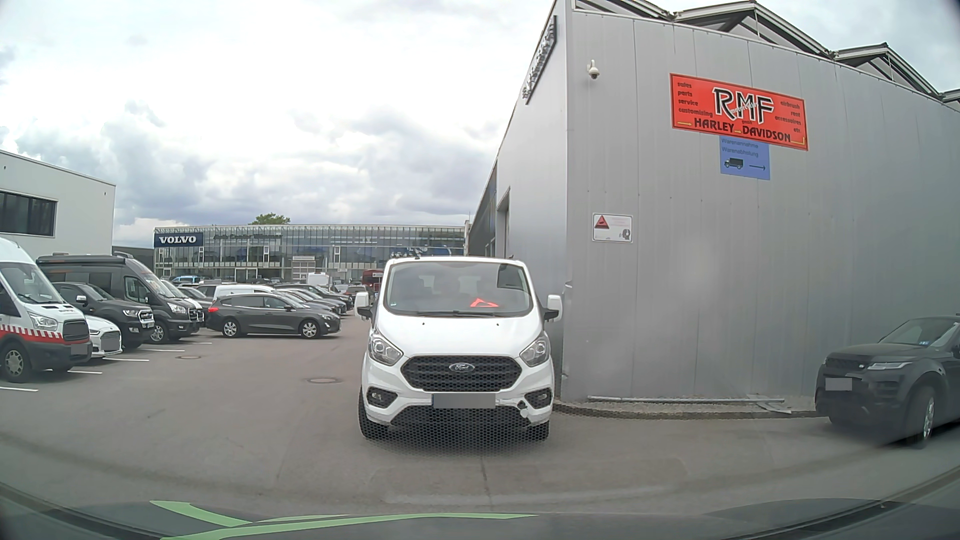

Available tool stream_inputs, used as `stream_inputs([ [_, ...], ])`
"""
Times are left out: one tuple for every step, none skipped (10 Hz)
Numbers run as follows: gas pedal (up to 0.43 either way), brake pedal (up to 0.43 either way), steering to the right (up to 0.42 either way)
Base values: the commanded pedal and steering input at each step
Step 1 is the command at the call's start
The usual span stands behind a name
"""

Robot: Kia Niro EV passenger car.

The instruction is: Follow the waypoints while adhering to traffic rules and regulations

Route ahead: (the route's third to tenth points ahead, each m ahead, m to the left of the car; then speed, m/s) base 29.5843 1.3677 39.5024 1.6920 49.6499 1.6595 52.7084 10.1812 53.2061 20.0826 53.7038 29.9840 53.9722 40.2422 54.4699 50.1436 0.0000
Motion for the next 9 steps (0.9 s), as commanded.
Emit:
stream_inputs([
  [0.0,0.159,-0.374],
  [0.0,0.159,-0.402],
  [0.0,0.122,-0.441],
  [0.0,0.073,-0.478],
  [0.0,0.037,-0.501],
  [0.0,0.03,-0.52],
  [0.0,0.024,-0.528],
  [0.0,0.018,-0.543],
  [0.0,0.018,-0.565],
])
